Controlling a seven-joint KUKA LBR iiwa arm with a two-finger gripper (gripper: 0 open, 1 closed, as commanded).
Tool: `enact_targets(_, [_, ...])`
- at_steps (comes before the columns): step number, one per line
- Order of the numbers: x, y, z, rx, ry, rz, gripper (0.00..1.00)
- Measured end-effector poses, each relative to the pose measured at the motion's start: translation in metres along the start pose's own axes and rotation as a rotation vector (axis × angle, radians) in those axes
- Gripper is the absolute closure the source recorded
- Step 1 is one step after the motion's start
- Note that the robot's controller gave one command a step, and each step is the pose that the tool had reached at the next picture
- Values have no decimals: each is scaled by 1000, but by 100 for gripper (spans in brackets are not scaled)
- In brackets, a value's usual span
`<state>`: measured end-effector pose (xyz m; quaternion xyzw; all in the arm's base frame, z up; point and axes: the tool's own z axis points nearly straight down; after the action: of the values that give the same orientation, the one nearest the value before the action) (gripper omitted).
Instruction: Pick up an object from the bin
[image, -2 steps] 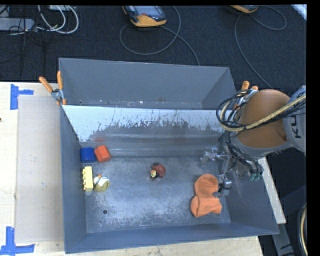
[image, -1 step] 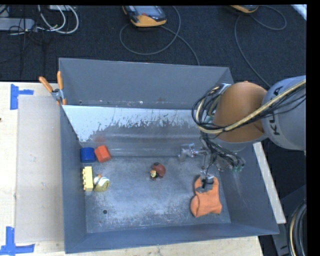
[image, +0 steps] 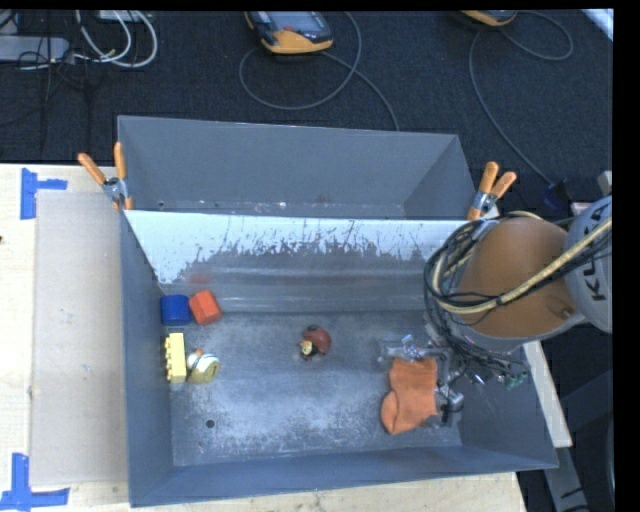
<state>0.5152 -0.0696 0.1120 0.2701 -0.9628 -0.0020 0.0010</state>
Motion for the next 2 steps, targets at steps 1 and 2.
enact_targets(1, [-46,11,23,3,2,22,0])
enact_targets(2, [37,-11,42,-2,3,-179,100])
